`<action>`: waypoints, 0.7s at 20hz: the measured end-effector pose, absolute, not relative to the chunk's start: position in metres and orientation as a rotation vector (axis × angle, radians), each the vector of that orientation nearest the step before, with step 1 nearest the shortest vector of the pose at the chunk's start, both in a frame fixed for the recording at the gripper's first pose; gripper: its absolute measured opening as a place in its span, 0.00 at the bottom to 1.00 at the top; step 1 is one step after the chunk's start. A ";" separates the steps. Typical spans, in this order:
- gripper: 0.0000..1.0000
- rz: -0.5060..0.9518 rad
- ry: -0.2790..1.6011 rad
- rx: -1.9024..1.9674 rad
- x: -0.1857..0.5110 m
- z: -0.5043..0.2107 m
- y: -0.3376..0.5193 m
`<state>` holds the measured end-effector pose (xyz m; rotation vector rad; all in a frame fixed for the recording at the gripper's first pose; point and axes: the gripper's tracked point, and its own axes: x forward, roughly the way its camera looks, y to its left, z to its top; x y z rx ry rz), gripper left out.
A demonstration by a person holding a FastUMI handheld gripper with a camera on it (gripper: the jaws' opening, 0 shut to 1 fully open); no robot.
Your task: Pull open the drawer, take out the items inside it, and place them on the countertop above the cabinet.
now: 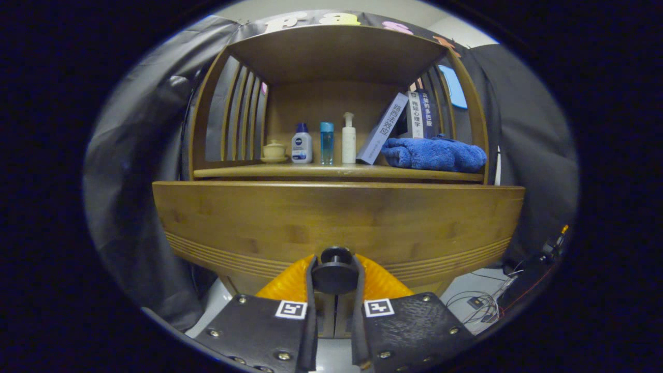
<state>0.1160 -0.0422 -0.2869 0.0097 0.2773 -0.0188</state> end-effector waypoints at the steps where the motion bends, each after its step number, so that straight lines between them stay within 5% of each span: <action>1: 0.26 -0.018 0.275 0.014 0.106 -0.285 -0.042; 14: 0.26 -0.065 0.307 0.035 -0.010 -0.289 -0.038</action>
